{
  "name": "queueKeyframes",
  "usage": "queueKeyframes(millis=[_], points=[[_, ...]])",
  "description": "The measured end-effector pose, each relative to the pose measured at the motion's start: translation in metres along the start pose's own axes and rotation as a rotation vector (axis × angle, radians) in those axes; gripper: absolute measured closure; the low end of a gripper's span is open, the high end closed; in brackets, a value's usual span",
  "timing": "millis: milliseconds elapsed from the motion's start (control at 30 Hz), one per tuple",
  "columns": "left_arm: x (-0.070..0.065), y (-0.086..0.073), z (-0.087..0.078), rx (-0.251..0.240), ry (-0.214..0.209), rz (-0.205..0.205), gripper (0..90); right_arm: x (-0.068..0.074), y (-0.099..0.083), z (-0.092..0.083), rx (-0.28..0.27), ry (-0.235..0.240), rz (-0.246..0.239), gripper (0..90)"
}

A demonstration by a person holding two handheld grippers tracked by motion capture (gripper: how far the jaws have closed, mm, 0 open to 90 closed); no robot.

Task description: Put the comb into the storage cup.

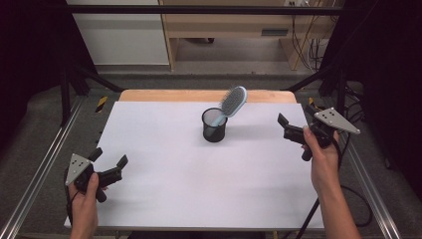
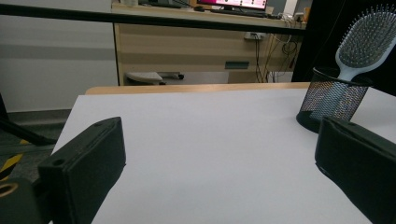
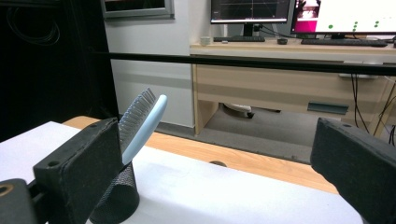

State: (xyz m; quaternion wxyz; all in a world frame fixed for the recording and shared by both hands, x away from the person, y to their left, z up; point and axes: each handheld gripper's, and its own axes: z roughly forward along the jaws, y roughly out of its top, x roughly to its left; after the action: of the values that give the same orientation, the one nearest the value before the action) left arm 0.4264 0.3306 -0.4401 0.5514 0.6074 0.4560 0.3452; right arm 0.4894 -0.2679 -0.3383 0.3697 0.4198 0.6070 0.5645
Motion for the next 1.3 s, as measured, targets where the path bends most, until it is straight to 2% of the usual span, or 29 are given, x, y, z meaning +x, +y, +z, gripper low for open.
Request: queueKeyframes(millis=[67,233,400,500,733,900,1300], points=[[0.0,0.0,0.0,-0.001,0.002,0.003,1.7,-0.001,0.0,-0.003,-0.005,0.0,-0.001,1.6],[-0.004,-0.001,-0.003,0.015,0.001,0.041,1.7,-0.003,-0.003,-0.015,-0.014,0.003,0.005,1.9],[-0.004,-0.001,-0.006,0.007,0.005,0.061,1.6,-0.005,-0.01,-0.026,-0.01,-0.001,0.01,2.6],[-0.003,-0.002,-0.006,-0.001,0.007,0.051,1.6,-0.007,-0.016,-0.032,-0.005,-0.003,0.006,2.9],[-0.003,-0.001,-0.007,-0.007,0.003,0.065,1.5,-0.01,-0.028,-0.044,0.0,-0.017,0.013,2.8],[-0.003,-0.002,-0.014,-0.013,-0.004,0.076,1.7,-0.011,-0.037,-0.052,-0.003,-0.027,0.018,2.7],[-0.002,-0.002,-0.016,-0.023,-0.012,0.08,1.9,-0.009,-0.064,-0.061,0.019,-0.036,0.023,1.9]])
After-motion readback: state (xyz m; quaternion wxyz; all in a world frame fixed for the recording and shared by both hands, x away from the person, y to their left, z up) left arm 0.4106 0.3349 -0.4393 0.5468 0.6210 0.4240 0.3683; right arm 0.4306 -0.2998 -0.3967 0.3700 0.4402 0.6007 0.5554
